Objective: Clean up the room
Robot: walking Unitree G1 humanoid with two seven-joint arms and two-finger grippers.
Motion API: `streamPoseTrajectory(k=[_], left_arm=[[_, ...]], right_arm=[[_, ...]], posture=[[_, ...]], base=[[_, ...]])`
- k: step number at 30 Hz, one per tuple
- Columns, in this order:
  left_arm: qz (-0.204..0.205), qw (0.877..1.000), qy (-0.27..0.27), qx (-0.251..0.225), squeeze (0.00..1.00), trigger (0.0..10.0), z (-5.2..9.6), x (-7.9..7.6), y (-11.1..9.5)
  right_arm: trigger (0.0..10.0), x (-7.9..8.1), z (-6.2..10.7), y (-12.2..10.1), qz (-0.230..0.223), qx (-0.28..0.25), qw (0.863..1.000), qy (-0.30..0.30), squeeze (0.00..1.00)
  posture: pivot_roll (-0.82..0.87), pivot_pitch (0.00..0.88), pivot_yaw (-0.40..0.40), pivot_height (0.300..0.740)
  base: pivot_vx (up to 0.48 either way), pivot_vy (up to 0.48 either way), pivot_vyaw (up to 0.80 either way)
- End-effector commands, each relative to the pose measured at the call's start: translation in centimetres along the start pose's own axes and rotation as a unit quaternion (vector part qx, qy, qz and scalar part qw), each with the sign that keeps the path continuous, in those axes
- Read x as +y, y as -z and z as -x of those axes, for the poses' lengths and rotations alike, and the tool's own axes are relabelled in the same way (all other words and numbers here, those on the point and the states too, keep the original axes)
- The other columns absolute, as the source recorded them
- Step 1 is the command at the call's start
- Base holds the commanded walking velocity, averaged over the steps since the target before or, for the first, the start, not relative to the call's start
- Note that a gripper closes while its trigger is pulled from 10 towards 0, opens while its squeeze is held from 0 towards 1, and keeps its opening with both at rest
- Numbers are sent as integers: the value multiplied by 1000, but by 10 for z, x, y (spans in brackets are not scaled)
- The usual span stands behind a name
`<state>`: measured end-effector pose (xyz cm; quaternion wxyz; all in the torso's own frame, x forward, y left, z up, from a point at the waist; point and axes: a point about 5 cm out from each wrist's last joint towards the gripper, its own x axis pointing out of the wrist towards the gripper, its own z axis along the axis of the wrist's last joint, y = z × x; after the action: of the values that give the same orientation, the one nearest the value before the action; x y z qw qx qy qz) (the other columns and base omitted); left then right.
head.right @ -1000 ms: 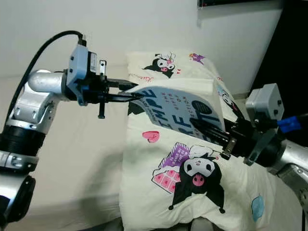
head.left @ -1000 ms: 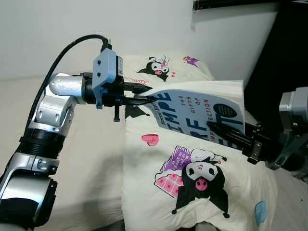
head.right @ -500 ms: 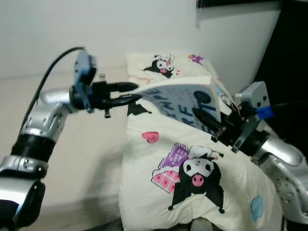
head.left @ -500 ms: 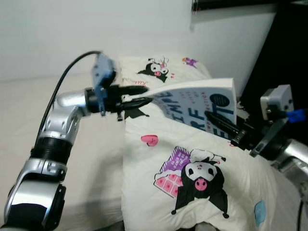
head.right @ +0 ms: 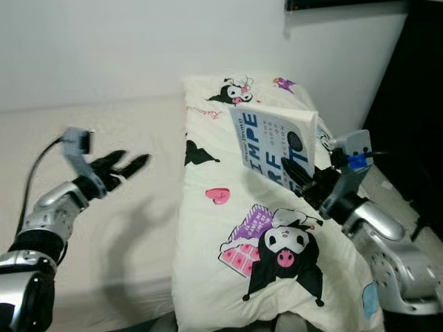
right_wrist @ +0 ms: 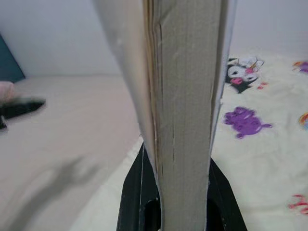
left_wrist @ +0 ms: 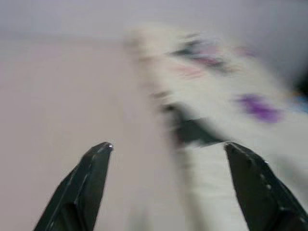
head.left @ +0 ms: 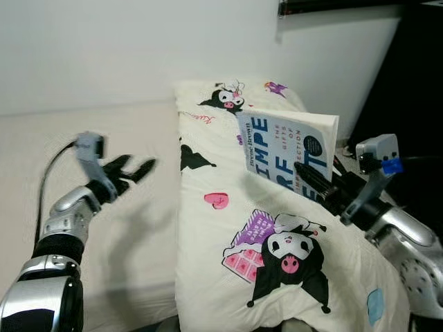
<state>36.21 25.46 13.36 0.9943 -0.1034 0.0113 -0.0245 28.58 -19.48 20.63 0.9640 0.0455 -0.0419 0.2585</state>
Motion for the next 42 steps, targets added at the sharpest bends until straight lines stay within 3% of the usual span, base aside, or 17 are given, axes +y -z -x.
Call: streamPoseTrajectory(k=[1, 3, 5, 11, 16, 19, 22, 24, 25, 26, 28, 31, 33, 34, 37, 39, 42], left_arm=[[4, 999, -16, 51, 0, 10000, 9, -9, 36], [11, 998, -20, 55, 0, 10000, 10, -13, 44], [-14, 995, -11, 97, 0, 10000, 13, -32, 67], [-58, 992, -14, 109, 0, 10000, 18, -40, 81], [-80, 989, -25, 119, 0, 10000, 22, -38, 86], [-86, 986, -41, 137, 0, 10000, 29, -31, 95], [-105, 972, -79, 196, 0, 10000, 50, -15, 119], [-105, 972, -79, 196, 0, 10000, 50, -15, 119], [-118, 959, -91, 240, 0, 10000, 67, -7, 137], [-118, 959, -91, 240, 0, 10000, 67, -7, 137], [-134, 941, -102, 294, 0, 10000, 91, 1, 158], [-139, 931, -109, 320, 0, 10000, 103, 5, 168], [-152, 907, -127, 371, 0, 10000, 130, 14, 185], [-152, 907, -127, 371, 0, 10000, 130, 14, 185], [-139, 889, -141, 414, 0, 10000, 156, 17, 201], [-121, 879, -158, 433, 0, 10000, 168, 18, 209], [-113, 871, -172, 445, 0, 10000, 175, 19, 212]], right_arm=[[0, 12, -10, 13, -12, 2, 1000, -17, 0], [0, 17, -13, 20, -23, 7, 999, -21, 0], [0, 33, -21, 35, -41, 19, 998, -42, 0], [0, 41, -28, 43, -51, 22, 997, -51, 0], [0, 41, -29, 45, -52, 23, 997, -51, 0], [0, 40, -30, 51, -56, 26, 997, -46, 0], [0, 39, -27, 67, -64, 43, 996, -33, 0], [0, 39, -27, 67, -64, 43, 996, -33, 0], [0, 37, -25, 80, -68, 63, 996, -20, 0], [0, 37, -25, 80, -68, 63, 996, -20, 0], [0, 34, -20, 99, -70, 91, 993, -5, 0], [0, 33, -18, 107, -75, 102, 992, 0, 0], [0, 36, -15, 117, -85, 114, 990, 0, 0], [0, 36, -15, 117, -85, 114, 990, 0, 0], [0, 37, -13, 133, -90, 138, 986, 4, 0], [0, 32, -5, 156, -91, 178, 980, 25, 0], [0, 27, 3, 175, -89, 214, 971, 49, 0]], posture=[[-28, 54, 44, 614], [-25, 54, 43, 623], [-19, 53, 39, 638], [-11, 47, 38, 662], [-11, 46, 40, 671], [-10, 44, 43, 681], [-9, 41, 44, 695], [-9, 41, 44, 695], [-9, 39, 43, 704], [-9, 39, 43, 704], [0, 39, 39, 714], [0, 39, 39, 719], [5, 36, 36, 728], [5, 36, 36, 728], [1, 27, 33, 740], [-3, 19, 30, 740], [1, 11, 29, 740]], base=[[0, 0, 0], [0, 0, 0], [-240, 0, 0], [-400, 0, 0], [0, 0, 0], [0, 0, 0], [0, 0, 0], [0, 0, 0], [0, 0, 0], [0, 0, 0], [0, 0, 0], [0, 0, 0], [0, 0, 0], [0, 0, 0], [0, 0, 0], [0, 0, 0], [0, 0, 0]])
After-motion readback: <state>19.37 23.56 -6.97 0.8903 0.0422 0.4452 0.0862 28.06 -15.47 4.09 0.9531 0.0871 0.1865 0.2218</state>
